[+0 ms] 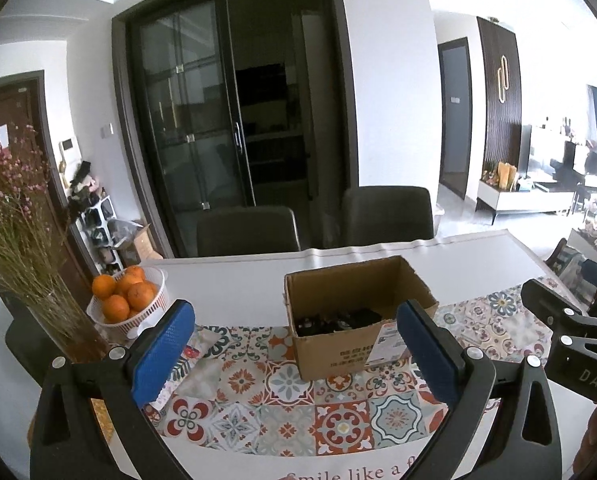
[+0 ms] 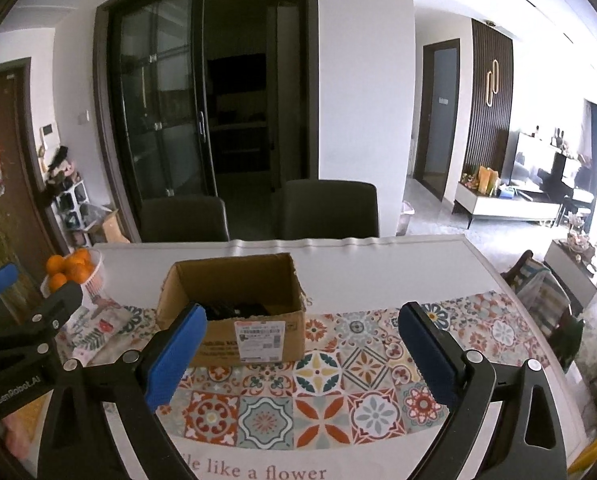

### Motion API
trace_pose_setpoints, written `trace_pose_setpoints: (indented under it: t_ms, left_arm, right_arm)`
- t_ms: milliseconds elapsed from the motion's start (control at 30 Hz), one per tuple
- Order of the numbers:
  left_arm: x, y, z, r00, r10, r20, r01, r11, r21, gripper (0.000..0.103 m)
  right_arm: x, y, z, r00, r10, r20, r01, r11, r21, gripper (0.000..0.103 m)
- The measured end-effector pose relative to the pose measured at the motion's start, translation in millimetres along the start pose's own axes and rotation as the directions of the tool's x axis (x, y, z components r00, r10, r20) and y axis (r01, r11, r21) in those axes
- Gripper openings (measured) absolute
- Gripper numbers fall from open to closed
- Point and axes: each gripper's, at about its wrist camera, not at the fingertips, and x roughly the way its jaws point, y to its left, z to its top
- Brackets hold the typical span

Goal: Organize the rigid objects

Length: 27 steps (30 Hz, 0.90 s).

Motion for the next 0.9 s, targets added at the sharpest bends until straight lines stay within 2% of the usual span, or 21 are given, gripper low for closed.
trace_pose_setpoints:
  t_ms: [433, 900]
  left_arm:
    - [-20.3, 3.7, -0.5, 0.999, -0.016, 0.039, 0.016, 1.000, -0.012, 0.103]
    - [-24.2, 2.3, -0.1, 0.999, -0.018, 0.046, 0.019, 1.000, -0.016, 0.103]
  right_arm:
    - [-30.9, 1.7, 1.3, 0.998, -0.002, 0.068, 0.003, 1.000, -0.009, 0.098]
    - [-36.0, 2.8, 1.9, 0.998, 0.009, 0.067, -0.009, 1.000, -0.007, 0.099]
